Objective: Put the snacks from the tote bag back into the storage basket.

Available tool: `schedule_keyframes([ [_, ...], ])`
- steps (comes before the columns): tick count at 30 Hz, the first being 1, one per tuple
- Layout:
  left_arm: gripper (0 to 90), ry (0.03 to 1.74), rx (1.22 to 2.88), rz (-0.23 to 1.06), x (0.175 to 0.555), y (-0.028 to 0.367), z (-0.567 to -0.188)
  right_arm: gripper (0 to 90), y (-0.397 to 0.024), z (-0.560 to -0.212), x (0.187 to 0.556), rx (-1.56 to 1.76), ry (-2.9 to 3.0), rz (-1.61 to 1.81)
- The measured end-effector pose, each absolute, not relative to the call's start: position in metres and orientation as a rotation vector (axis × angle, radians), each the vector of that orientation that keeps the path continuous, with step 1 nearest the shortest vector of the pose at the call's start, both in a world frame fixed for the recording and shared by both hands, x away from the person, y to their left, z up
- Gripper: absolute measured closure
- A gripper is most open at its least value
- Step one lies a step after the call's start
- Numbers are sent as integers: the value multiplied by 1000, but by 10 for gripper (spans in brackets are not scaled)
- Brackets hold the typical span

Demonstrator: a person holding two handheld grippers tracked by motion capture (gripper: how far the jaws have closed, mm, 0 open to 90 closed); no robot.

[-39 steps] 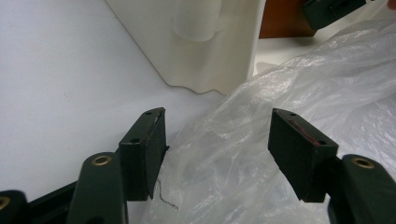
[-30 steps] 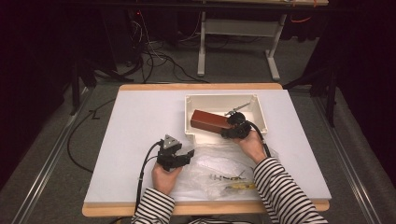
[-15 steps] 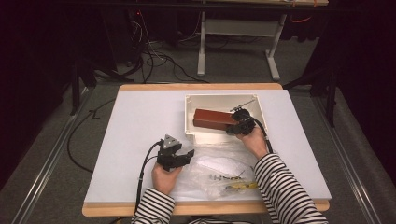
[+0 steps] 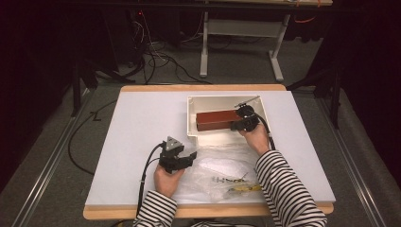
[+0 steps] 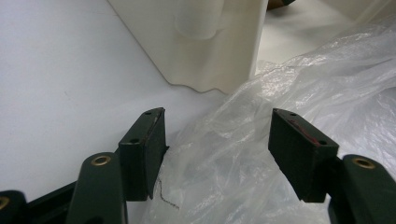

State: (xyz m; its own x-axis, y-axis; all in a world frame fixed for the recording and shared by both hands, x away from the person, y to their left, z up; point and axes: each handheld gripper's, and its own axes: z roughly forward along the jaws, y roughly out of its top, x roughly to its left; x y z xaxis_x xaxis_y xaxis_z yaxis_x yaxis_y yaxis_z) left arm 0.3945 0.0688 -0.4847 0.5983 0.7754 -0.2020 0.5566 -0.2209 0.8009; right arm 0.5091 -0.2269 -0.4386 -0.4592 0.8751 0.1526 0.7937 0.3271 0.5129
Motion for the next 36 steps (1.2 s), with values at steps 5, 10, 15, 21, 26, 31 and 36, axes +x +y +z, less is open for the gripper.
schedule_keyframes([
  [5,373,1068,1909,302,395,69,-485,853,-224,-440,513,1551,2424,790],
  [10,374,1069,1910,304,395,68,-485,845,-222,-443,517,1566,2412,774],
  [15,373,1069,1910,304,394,68,-485,841,-219,-444,517,1564,2406,765],
  [21,373,1068,1911,305,394,68,-485,856,-223,-440,512,1554,2424,796],
  [26,373,1067,1913,308,395,68,-485,842,-232,-429,499,1479,2429,855],
  [31,373,1068,1913,307,395,68,-485,810,-243,-423,491,1457,2412,899],
  [36,373,1068,1916,307,395,68,-485,748,-252,-417,479,1428,2388,965],
])
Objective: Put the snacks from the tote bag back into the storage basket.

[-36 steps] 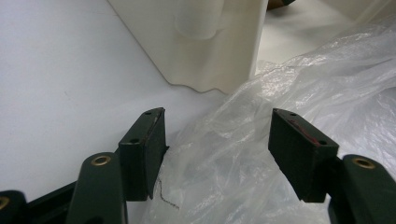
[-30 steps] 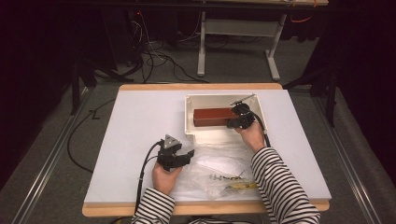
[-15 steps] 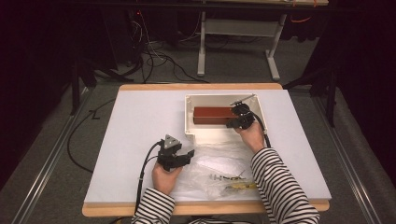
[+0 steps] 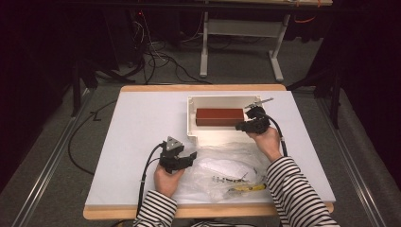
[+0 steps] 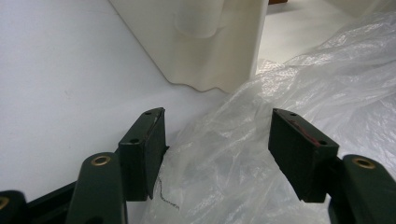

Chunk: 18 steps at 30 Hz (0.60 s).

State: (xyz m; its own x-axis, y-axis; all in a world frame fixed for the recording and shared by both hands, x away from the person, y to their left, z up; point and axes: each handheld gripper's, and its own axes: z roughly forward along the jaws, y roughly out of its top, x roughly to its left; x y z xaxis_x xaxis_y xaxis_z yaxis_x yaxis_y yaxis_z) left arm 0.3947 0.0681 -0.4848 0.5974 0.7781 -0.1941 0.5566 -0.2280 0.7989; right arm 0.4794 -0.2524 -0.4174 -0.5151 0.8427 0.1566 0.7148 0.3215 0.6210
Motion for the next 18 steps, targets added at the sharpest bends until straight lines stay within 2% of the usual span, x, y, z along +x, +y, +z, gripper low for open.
schedule_keyframes([
  [18,371,1067,1915,301,395,68,-485,669,-263,-412,466,1399,2381,993],
])
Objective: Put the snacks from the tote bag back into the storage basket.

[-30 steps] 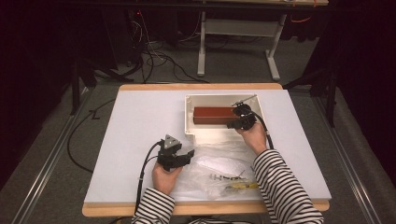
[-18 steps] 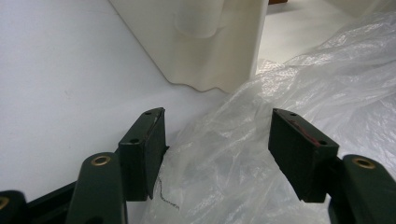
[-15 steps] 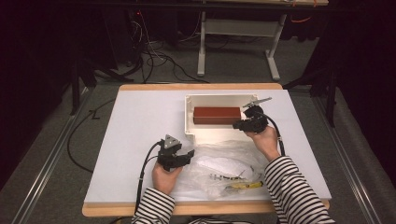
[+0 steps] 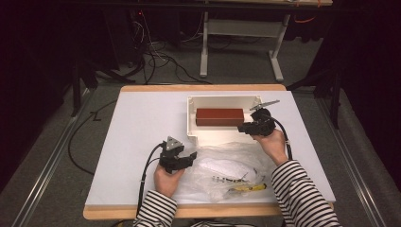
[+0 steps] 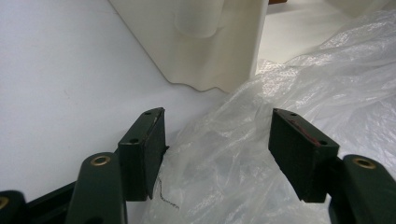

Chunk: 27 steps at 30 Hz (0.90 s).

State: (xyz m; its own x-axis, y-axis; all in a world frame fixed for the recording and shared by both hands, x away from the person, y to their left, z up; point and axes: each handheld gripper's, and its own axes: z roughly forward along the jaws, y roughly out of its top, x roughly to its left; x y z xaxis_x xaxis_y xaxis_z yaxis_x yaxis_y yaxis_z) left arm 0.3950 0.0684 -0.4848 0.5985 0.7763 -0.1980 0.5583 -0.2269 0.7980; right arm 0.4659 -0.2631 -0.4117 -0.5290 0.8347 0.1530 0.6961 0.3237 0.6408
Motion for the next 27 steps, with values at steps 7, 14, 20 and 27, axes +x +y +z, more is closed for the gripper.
schedule_keyframes([
  [7,371,1068,1915,301,395,68,-485,650,-271,-411,460,1402,2380,1024],
  [14,371,1068,1916,301,395,68,-485,629,-276,-407,454,1399,2378,1034],
  [20,371,1068,1915,301,395,68,-485,616,-280,-405,451,1391,2377,1025],
  [27,370,1068,1915,300,395,68,-485,617,-282,-403,447,1381,2377,1021],
])
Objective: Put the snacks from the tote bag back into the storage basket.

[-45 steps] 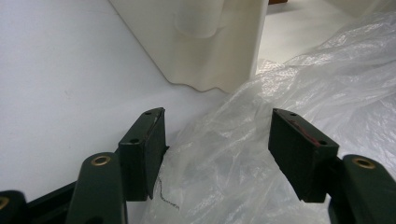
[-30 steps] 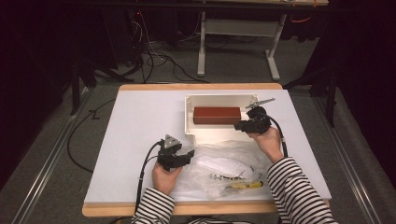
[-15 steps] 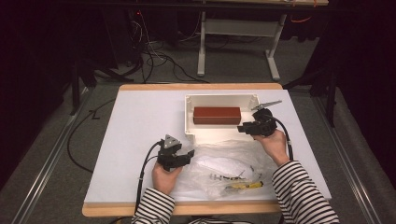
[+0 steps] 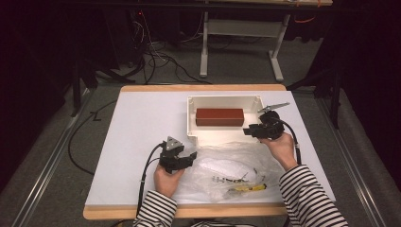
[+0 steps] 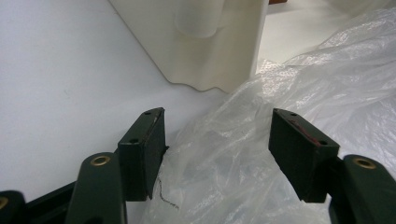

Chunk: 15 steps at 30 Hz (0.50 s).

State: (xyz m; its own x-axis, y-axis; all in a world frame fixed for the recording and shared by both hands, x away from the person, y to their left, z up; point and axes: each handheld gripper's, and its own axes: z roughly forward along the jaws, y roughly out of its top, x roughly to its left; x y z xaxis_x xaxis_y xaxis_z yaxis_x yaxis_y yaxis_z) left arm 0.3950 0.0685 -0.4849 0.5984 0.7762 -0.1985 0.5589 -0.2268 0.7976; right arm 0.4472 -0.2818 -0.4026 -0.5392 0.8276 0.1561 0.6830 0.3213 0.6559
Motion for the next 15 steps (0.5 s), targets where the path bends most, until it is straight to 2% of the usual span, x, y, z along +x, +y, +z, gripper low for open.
schedule_keyframes([
  [15,370,1068,1916,301,395,68,-485,618,-287,-406,439,1382,2367,1030],
])
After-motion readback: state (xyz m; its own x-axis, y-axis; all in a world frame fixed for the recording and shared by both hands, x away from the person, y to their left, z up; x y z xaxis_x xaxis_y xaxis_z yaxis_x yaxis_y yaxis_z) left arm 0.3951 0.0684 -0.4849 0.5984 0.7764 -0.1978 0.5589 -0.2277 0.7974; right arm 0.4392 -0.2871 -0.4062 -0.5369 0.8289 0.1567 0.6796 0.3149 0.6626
